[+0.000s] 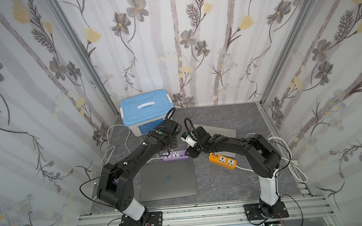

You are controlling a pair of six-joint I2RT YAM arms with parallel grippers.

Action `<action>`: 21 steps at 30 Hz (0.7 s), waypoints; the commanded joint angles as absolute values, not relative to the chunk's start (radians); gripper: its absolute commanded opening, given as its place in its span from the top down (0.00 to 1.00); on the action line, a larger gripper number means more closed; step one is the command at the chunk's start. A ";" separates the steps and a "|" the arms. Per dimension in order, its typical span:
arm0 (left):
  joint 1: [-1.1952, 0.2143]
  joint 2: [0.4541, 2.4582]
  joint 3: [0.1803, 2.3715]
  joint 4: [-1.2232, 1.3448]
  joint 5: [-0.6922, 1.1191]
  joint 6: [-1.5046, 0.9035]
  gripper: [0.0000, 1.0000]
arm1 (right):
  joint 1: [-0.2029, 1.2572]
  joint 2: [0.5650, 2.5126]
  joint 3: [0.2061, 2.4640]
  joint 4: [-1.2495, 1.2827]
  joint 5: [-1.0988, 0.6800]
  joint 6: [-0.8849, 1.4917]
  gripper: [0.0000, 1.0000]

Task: Unplug the laptop charger
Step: Remove the plug from the socket, then place the plug at the center of the board.

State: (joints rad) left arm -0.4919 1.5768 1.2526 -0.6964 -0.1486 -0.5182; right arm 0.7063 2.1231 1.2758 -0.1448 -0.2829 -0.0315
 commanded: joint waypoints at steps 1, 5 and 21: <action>-0.424 1.570 1.260 -0.704 -0.119 -0.471 0.87 | 0.703 2.087 1.279 -0.139 -0.260 -0.039 0.44; -0.372 1.653 1.346 -0.732 -0.088 -0.413 0.87 | 0.693 2.038 1.267 -0.138 -0.246 -0.045 0.03; -0.374 2.107 1.816 -0.951 -0.048 -0.277 0.84 | 0.687 1.543 0.865 0.035 -0.228 0.011 0.00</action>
State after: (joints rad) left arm -0.3740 2.0686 1.7741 -0.8825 -0.0593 -0.3134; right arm 0.6872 1.5951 0.8921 -0.0364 -0.2314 -0.0216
